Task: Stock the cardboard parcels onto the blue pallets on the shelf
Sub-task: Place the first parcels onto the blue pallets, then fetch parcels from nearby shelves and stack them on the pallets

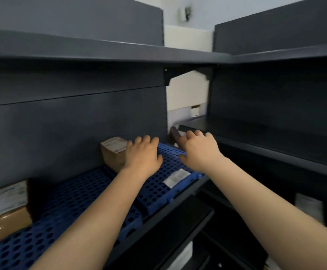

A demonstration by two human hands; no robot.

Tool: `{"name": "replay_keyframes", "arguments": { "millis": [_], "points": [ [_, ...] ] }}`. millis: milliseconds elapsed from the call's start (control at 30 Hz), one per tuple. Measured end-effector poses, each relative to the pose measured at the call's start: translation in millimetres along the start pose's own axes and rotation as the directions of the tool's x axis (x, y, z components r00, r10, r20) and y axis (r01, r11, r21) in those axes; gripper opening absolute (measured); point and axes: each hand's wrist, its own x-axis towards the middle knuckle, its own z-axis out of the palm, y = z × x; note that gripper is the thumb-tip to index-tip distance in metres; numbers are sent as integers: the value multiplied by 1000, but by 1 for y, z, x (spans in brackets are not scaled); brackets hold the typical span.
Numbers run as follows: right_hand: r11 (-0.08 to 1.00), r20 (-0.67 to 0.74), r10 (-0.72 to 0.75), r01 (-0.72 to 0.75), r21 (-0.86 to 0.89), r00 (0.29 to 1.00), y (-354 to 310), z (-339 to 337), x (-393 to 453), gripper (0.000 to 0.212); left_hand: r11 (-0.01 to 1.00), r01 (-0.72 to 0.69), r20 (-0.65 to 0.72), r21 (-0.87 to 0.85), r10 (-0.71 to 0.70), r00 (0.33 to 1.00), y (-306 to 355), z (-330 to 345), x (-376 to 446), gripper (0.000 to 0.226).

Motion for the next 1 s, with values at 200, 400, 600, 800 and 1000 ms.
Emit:
{"name": "replay_keyframes", "arguments": {
  "millis": [200,400,600,800,1000],
  "points": [
    [982,26,190,-190,-2,981,61,-17,-71,49,977,-195,-59,-80,191,980,86,-16,3,46],
    [917,30,400,-399,-22,916,121,-44,-156,54,918,-360,-140,-165,339,930,187,-34,-15,48],
    [806,48,588,-580,-122,807,178,-76,-274,54,815,-530,-176,-234,500,848,302,-63,-65,49],
    [680,39,728,-713,-171,685,218,-109,-395,54,684,-663,-227,-304,624,748,407,-92,-131,48],
    [529,25,845,-827,-190,534,252,-134,-494,55,549,-754,-252,-360,722,645,498,-109,-179,49]
  ]
}}
